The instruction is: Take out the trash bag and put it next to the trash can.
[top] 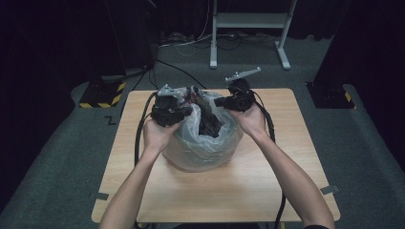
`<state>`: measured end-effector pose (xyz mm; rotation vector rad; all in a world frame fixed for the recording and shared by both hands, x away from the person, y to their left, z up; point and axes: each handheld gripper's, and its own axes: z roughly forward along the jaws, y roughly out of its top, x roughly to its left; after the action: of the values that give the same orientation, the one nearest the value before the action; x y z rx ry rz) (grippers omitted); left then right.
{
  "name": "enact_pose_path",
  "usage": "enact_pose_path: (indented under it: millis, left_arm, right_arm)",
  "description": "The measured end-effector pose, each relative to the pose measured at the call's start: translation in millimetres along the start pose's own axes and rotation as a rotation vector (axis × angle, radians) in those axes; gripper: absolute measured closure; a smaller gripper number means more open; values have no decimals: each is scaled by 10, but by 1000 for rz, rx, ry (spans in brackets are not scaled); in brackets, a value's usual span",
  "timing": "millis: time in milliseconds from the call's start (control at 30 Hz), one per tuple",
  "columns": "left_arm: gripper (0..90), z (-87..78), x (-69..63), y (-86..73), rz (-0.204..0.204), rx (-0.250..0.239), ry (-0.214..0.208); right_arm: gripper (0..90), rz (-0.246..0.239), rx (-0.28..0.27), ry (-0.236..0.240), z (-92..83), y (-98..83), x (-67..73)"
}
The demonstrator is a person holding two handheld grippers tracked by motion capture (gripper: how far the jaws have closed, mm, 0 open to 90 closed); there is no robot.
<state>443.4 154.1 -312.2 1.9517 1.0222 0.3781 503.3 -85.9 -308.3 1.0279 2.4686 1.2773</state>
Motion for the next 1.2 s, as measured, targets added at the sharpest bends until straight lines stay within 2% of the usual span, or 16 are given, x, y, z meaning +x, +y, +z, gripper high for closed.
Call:
enact_pose_path:
  millis: [333,700,900,1100,1200]
  left_arm:
    - [900,197,-33,217,16,42,-2]
    - [900,364,15,282,-2,83,18]
    - [900,428,24,300,-18,75,9]
    - [900,465,14,312,-30,62,-3]
    - [900,462,-13,321,-21,57,1]
  right_arm:
    - [769,37,-5,20,-37,-21,-56]
    - [532,62,-1,42,-50,-27,-75]
    - [452,45,20,38,-23,-22,-29]
    - [422,30,44,21,40,-13,34]
    - [459,23,54,17,71,-10,57]
